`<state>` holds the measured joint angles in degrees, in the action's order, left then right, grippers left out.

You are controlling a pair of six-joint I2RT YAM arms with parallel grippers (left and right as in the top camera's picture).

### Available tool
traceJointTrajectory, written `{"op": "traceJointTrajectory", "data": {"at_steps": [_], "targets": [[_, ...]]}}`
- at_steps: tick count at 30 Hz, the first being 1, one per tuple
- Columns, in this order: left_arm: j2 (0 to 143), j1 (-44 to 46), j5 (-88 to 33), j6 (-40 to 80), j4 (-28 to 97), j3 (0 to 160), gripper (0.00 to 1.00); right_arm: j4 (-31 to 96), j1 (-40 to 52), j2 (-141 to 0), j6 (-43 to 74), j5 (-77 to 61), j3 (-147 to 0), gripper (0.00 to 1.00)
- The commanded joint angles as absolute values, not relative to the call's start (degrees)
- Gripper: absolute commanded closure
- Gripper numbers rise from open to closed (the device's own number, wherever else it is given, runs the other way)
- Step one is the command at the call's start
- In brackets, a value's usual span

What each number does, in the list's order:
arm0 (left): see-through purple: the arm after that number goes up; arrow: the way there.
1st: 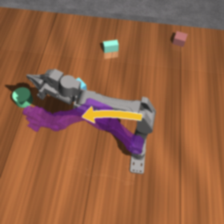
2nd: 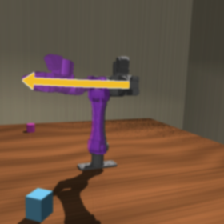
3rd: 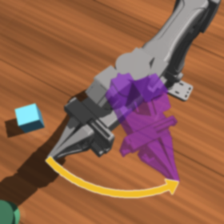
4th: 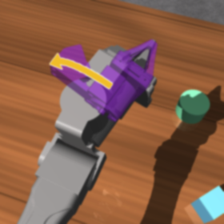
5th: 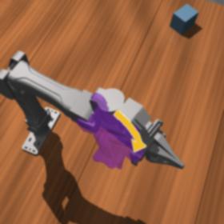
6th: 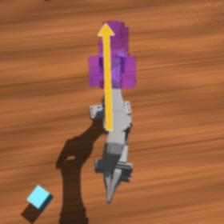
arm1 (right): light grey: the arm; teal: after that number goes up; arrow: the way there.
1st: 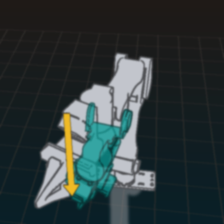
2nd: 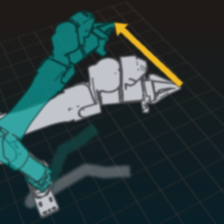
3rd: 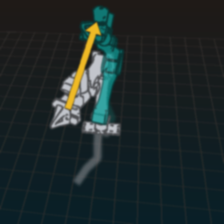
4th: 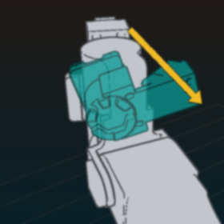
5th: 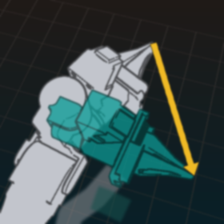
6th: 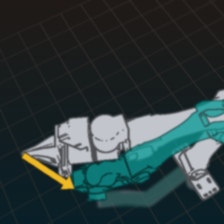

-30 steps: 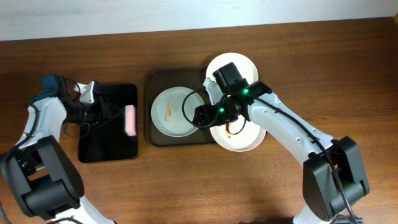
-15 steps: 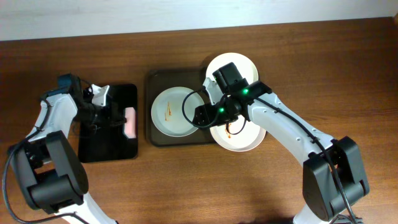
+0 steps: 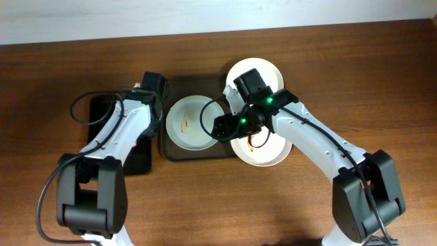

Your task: Clean dirty plates on tray and stack at the side

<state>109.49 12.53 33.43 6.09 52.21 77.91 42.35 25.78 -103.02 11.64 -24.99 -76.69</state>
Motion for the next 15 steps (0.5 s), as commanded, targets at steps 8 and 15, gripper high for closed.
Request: {"op": "traceJointTrajectory", "data": {"at_steps": [8, 15], "targets": [[104.9, 12.5, 20.4, 8.1, 50.4, 79.3, 0.08, 42.4, 26.2, -102.4, 11.5, -25.3, -76.8, 0.24], [102.6, -4.8, -8.2, -7.2, 52.5, 79.7, 0.32, 42.6, 26.2, -102.4, 11.4, -25.3, -76.8, 0.24]]}}
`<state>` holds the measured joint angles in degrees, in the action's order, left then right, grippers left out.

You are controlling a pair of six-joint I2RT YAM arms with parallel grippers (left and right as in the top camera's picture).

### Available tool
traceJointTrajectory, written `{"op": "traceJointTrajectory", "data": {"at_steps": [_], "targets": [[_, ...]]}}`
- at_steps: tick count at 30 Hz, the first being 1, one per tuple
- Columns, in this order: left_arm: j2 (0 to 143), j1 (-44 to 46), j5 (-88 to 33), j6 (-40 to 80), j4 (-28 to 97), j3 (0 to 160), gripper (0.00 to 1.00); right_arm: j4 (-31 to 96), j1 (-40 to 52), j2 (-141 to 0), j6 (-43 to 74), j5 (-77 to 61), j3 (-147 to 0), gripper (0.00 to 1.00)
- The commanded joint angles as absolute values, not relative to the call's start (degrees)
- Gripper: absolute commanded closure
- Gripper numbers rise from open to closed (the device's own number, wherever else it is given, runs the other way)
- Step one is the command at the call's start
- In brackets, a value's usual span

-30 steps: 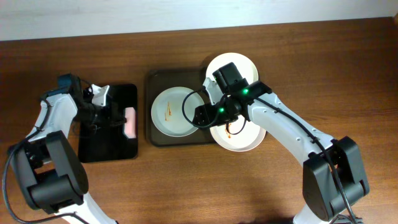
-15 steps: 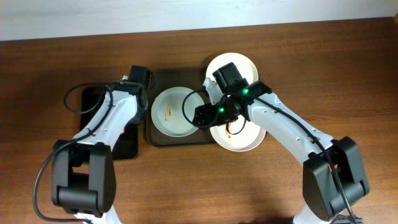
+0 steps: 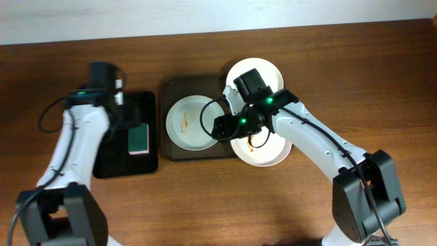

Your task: Clean dirty plates on tray and stack at the side

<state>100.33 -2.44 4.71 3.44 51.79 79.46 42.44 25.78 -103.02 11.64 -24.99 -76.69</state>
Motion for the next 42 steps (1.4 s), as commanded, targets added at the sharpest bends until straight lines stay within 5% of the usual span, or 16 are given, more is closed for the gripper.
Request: {"op": "traceJointTrajectory", "data": {"at_steps": [1, 3, 9, 13, 18, 19, 20, 23, 29, 31, 42], "targets": [[103.7, -4.8, -8.1, -7.7, 52.6, 79.6, 0.34, 42.6, 26.2, -102.4, 11.4, -25.3, -76.8, 0.24], [108.2, -3.5, -8.1, -7.6, 52.3, 79.6, 0.42, 42.6, 26.2, -102.4, 11.5, -25.3, -76.8, 0.24], [115.5, -1.1, -6.5, -7.9, 52.1, 79.6, 0.44, 42.6, 26.2, -102.4, 11.4, -25.3, -76.8, 0.24], [118.4, -0.4, -3.2, -7.9, 51.1, 78.4, 0.64, 42.6, 26.2, -102.4, 11.5, -25.3, -76.8, 0.24], [119.3, -0.4, -3.2, -7.8, 49.6, 77.0, 1.00, 42.6, 26.2, -102.4, 11.5, -25.3, -76.8, 0.24], [119.2, -0.4, -3.2, -7.8, 49.6, 77.1, 1.00, 42.6, 26.2, -102.4, 11.5, -25.3, -76.8, 0.24], [119.2, -0.4, -3.4, -7.5, 50.5, 77.9, 0.57, 42.6, 26.2, -102.4, 11.5, -25.3, -76.8, 0.25], [117.9, -0.4, -3.9, -7.2, 54.5, 81.3, 0.37, 42.6, 26.2, -102.4, 11.5, -25.3, -76.8, 0.24], [114.4, -0.4, -0.1, -7.2, 59.6, 83.7, 0.25, 42.6, 26.2, -102.4, 11.4, -25.3, -76.8, 0.24], [114.3, -0.5, -5.0, -6.8, 59.9, 83.7, 0.11, 42.6, 26.2, -102.4, 11.5, -25.3, -76.8, 0.24], [109.1, -0.6, -0.4, -6.8, 61.6, 84.1, 0.04, 42.6, 26.2, -102.4, 11.5, -25.3, -76.8, 0.24]]}}
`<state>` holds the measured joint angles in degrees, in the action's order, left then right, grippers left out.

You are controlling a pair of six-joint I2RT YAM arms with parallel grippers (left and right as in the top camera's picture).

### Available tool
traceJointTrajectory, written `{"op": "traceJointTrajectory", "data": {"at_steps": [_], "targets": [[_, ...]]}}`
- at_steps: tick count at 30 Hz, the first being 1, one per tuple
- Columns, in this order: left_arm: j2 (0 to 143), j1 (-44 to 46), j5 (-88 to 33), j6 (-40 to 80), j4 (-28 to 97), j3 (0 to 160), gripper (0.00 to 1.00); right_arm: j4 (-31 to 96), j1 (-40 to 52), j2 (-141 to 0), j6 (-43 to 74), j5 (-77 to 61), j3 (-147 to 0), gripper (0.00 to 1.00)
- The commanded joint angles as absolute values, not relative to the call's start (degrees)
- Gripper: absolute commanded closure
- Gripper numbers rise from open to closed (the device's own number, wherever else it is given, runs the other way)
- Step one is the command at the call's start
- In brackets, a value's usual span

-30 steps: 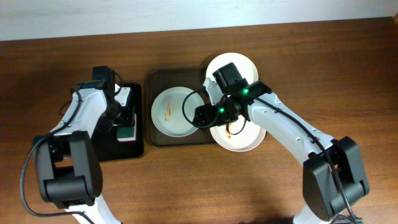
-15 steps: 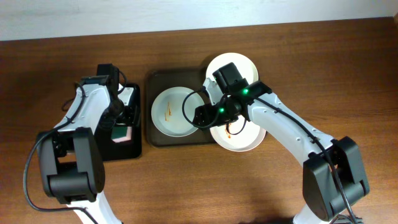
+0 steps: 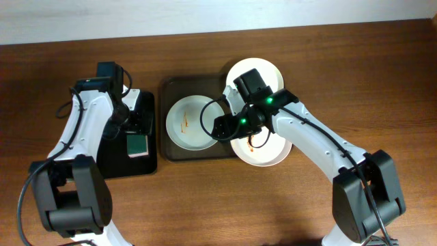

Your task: Clean dirty plates on tray and stack at the side

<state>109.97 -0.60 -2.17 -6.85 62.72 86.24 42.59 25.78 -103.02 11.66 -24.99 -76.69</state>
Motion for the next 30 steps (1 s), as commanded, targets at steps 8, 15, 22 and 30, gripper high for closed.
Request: {"op": "traceJointTrajectory", "data": {"at_steps": [8, 15, 22, 30], "targets": [[109.2, -0.5, 1.8, 0.4, 48.5, 71.7, 0.30, 42.6, 26.2, -102.4, 11.5, -25.3, -76.8, 0.24], [109.2, -0.5, 1.8, 0.4, 45.1, 70.2, 0.79, 42.6, 26.2, -102.4, 11.5, -25.3, -76.8, 0.24], [109.1, -0.5, 1.9, -1.1, 43.3, 70.2, 1.00, 42.6, 26.2, -102.4, 11.5, -25.3, -76.8, 0.24], [108.2, -0.5, 1.5, -1.1, 46.7, 73.7, 0.41, 42.7, 26.2, -102.4, 11.5, -25.3, -76.8, 0.24]]}}
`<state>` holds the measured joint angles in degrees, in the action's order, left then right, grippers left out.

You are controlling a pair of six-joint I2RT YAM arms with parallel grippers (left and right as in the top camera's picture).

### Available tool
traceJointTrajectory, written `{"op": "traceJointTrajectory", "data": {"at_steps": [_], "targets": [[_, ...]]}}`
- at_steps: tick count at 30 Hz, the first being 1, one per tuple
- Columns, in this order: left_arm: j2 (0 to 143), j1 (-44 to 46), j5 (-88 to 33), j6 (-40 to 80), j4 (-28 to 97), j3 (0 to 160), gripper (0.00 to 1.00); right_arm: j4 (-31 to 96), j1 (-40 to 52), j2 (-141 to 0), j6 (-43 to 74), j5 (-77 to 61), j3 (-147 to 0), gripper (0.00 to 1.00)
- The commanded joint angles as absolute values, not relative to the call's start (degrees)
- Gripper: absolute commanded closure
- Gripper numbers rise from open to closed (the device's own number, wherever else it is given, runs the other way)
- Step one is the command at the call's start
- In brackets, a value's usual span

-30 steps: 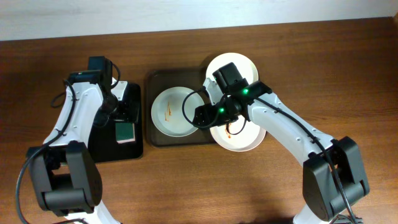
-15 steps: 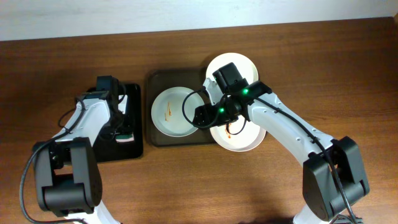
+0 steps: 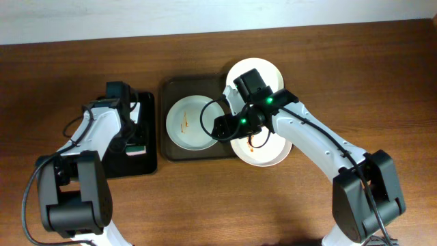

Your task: Clean dirty plates on tray and stack at the side

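Observation:
A dark tray [image 3: 179,152] in the middle holds a white plate [image 3: 186,123] with brown streaks. To its right a second stained plate [image 3: 263,152] overlaps the tray's right edge; my right gripper [image 3: 224,127] is at its left rim and looks shut on it. A clean white plate [image 3: 272,70] lies behind that arm. On the left, a green sponge [image 3: 139,148] rests on a black mat [image 3: 130,166]. My left gripper [image 3: 134,135] sits over the sponge's far end, covering part of it; the state of its fingers is hidden.
Brown wooden table [image 3: 61,55] all around, with a pale wall strip along the back edge. The right arm [image 3: 307,137] crosses the table diagonally from the front right. The left arm [image 3: 95,133] lies along the mat's left side.
My left gripper has moved from the back of the black mat toward the front and now sits over the green sponge, partly hiding it. The right arm and both stained plates are unchanged.
At first my left arm lay across the black mat, its gripper near the tray's left edge, hiding the sponge. Then it stood at the mat's back left with the sponge showing. It later hung behind the sponge, and now covers it. The right arm stayed at the stained plate.

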<state>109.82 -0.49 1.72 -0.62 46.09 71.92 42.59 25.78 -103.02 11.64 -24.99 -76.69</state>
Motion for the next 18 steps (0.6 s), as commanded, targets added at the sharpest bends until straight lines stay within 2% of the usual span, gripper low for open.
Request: {"op": "traceJointTrajectory", "data": {"at_steps": [1, 6, 13, 14, 15, 18], "targets": [[108.2, -0.5, 1.6, -1.1, 47.2, 73.7, 0.43, 42.7, 26.2, -102.4, 11.5, -25.3, -76.8, 0.24], [107.1, -0.5, 3.1, -1.1, 46.9, 73.7, 0.48, 42.6, 26.2, -102.4, 11.5, -25.3, -76.8, 0.24], [107.2, 0.3, 6.7, -1.1, 44.0, 71.5, 0.49, 42.6, 26.2, -102.4, 11.5, -25.3, -76.8, 0.24], [107.3, 0.4, 6.7, -1.1, 43.3, 70.7, 0.53, 42.6, 26.2, -102.4, 11.5, -25.3, -76.8, 0.24], [107.7, 0.5, 6.7, -1.1, 42.2, 69.6, 0.74, 42.6, 26.2, -102.4, 11.5, -25.3, -76.8, 0.24], [108.4, 0.5, 6.7, -1.1, 39.9, 67.8, 1.00, 42.7, 26.2, -102.4, 11.5, -25.3, -76.8, 0.24]]}}
